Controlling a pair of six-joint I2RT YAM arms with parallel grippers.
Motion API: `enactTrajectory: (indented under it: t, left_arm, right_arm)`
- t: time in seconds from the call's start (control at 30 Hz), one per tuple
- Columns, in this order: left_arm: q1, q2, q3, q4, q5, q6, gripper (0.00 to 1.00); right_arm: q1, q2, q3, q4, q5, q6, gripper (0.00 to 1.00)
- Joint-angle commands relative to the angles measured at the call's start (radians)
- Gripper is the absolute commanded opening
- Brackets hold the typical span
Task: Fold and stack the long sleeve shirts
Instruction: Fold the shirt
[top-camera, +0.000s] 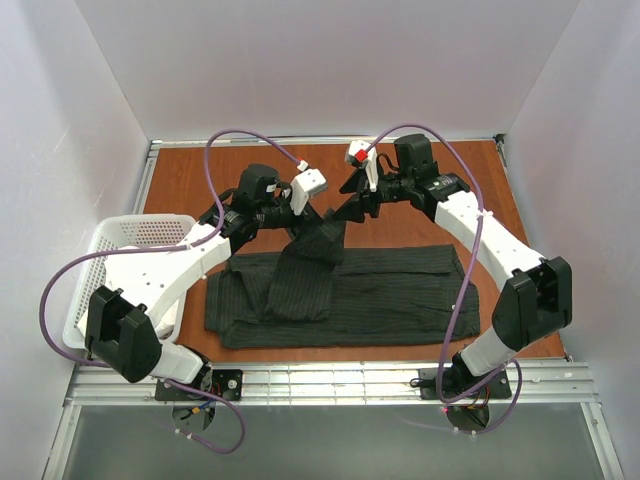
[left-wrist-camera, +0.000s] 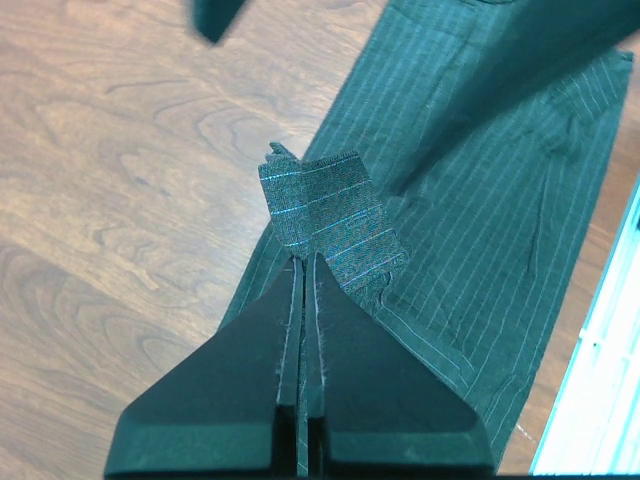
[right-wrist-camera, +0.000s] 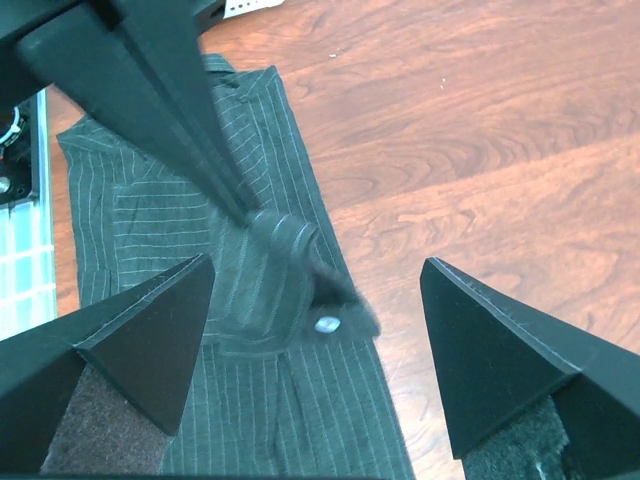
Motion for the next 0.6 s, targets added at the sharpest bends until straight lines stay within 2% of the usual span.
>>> enactTrajectory:
  t: [0.0,0.23,0.33,0.4,0.43,0.57]
  left_arm:
    - [-0.009,-0.058,0.041,-0.028,0.053,0.063,0.0]
    - [-0.014,-0.079,0.052,-0.028,0.085,0.083,0.0]
    - [-0.015,-0.078,0.055,-0.028,0.082,0.086,0.0]
    - [-0.014,-0.076,0.055,-0.028,0.073,0.088,0.0]
    - [-0.015,-0.073,0.055,-0.028,0.071,0.091,0.0]
    - [-0.015,-0.076,0.034,-0.021,0.022,0.082,0.0]
  right_arm:
    - [0.012,0.045,0.08,-0.093,-0.056,-0.085,0.79]
    - [0.029,0.099,0.122,-0.165,-0.12,-0.156,0.78]
    - [0.038,0.119,0.132,-0.204,-0.147,-0.179,0.75]
    - [0.04,0.123,0.134,-0.219,-0.154,-0.184,0.68]
    - [0.04,0.12,0.132,-0.224,-0.156,-0.19,0.63]
    - [0.04,0.081,0.117,-0.242,-0.134,-0.185,0.02]
